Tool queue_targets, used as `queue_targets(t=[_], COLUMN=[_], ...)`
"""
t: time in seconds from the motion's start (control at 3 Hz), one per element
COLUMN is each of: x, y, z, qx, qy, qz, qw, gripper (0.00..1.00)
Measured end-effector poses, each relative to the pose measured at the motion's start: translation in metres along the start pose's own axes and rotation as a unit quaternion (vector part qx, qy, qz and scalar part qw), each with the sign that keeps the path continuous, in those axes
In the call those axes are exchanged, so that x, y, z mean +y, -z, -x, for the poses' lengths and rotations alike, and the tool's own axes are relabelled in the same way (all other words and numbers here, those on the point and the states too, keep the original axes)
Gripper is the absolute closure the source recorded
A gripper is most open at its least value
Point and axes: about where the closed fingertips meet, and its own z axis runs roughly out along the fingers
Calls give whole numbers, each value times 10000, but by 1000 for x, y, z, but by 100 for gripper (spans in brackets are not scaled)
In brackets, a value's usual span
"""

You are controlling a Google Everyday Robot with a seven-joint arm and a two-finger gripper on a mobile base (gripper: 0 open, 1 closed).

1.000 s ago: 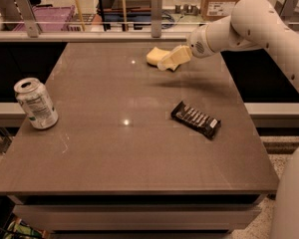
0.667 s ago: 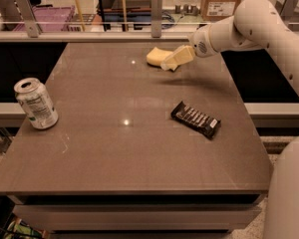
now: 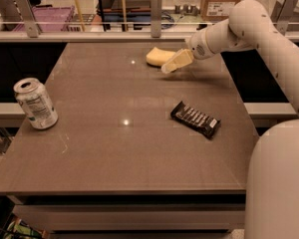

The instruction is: Move sponge near 7up can

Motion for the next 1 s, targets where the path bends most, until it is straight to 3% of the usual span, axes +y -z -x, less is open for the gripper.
queue_targets(t=[0.33, 0.67, 1.0], x=[3, 4, 6], y=[-12, -15, -18], z=[-3, -3, -3], qx=[4, 10, 16], qy=[-46, -47, -49], qz=[100, 125, 150], qw=[9999, 9999, 9999], gripper=[0, 16, 39])
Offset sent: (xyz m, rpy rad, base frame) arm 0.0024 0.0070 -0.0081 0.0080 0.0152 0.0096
